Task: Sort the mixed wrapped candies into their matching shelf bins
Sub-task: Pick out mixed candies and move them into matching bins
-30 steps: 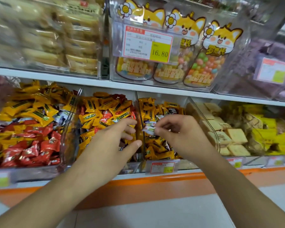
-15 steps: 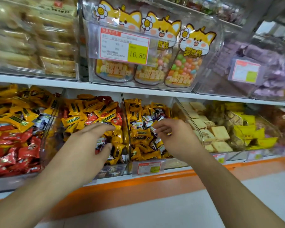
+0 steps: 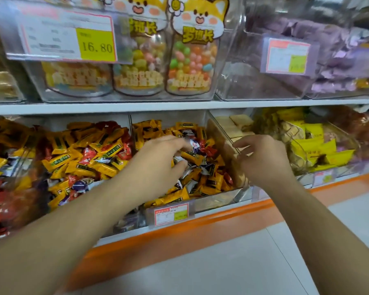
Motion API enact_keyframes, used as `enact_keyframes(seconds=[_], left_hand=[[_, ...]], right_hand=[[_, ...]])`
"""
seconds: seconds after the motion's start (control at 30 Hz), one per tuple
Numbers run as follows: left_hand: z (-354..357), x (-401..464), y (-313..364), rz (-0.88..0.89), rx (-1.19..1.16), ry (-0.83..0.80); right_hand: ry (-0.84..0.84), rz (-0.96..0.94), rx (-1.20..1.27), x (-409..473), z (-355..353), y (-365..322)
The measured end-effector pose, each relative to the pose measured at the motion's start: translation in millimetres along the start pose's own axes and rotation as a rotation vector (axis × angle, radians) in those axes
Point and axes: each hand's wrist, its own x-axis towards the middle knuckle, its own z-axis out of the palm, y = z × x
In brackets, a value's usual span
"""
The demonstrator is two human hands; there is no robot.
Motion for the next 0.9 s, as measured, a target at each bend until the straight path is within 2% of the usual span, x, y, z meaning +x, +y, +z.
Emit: enact_keyframes(seconds=[0.23, 0.37, 0.47, 0.73, 0.9], left_hand=[[72, 103, 2, 0.044, 0.112, -0.132], [97, 131, -6, -0.021, 0.136, -0.195], [101, 141, -6, -0.066, 0.153, -0.186], [100, 140, -5, -0.049, 0.158, -0.2], [102, 136, -1, -0.039, 0.283, -0.191]], right_hand=[[-0.008, 0.011, 0.194, 3, -2, 17], [-0.016, 0.04, 0.192, 6, 3, 24], [-0.02, 0.042, 0.181, 8, 5, 26], [-0.029, 0.033, 0.216, 8, 7, 24], [-0.041, 0.042, 0.207, 7, 6, 22]])
